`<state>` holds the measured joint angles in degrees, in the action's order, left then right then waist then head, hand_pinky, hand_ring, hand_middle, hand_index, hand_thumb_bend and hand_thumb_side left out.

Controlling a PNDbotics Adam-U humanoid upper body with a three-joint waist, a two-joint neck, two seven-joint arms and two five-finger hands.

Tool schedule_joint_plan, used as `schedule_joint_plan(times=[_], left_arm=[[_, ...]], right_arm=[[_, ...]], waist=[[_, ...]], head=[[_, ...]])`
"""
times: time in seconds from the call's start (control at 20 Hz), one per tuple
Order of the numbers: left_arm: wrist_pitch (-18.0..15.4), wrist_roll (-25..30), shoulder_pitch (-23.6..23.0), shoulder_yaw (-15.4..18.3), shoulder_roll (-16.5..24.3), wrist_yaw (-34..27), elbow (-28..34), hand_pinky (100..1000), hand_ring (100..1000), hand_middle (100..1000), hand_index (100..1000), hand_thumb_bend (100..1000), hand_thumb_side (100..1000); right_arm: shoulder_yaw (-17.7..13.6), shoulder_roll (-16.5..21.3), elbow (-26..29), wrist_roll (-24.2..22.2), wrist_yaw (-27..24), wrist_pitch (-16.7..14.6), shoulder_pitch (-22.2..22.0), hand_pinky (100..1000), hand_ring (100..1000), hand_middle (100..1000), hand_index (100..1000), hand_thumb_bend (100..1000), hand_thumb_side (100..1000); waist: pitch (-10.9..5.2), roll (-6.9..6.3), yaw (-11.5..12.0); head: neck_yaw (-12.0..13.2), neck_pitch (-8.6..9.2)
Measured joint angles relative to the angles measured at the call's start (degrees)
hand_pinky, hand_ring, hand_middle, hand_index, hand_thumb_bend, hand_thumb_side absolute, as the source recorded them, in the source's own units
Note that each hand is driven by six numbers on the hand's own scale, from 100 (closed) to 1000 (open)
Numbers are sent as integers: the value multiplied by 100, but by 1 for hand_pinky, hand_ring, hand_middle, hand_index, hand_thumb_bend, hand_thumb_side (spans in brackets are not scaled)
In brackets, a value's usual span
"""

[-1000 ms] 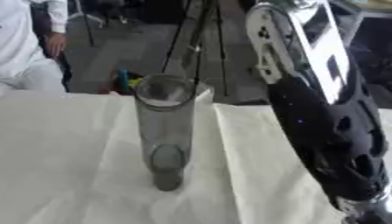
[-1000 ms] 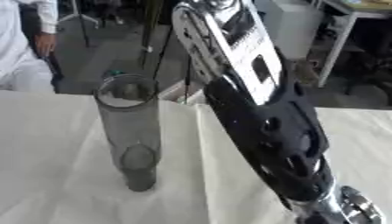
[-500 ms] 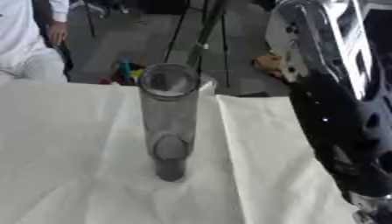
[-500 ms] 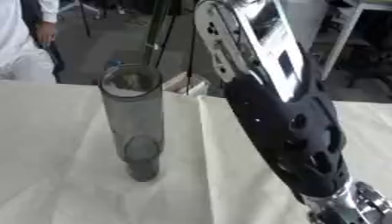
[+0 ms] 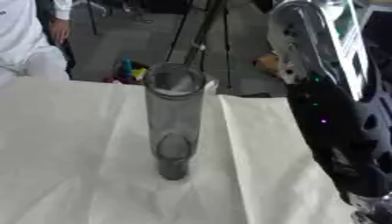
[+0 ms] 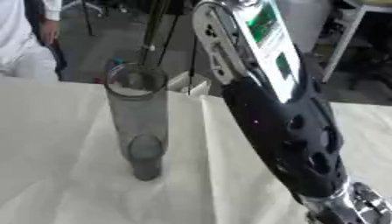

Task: Arrange flowers into the vase.

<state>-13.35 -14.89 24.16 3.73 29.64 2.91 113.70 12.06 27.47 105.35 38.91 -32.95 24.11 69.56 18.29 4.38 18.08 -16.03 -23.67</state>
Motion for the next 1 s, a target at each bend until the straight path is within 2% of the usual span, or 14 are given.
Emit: schedule_joint_plan(times=[0.25, 1.0], left_arm=[[0, 0, 9, 0, -14, -3, 0, 755, 839, 850, 936, 100, 967], [-2, -3, 13, 0, -101, 10, 0, 755, 832, 849, 936, 100, 969]], right_arm=[[31, -1, -34, 8, 1, -8, -12, 100, 100, 100, 100, 100, 417], [72, -2, -331, 20, 35, -19, -159, 100, 100, 100, 100, 100, 422]], waist=[[15, 35, 32], [206, 35, 136]], head=[[-1, 1], [-56, 62]])
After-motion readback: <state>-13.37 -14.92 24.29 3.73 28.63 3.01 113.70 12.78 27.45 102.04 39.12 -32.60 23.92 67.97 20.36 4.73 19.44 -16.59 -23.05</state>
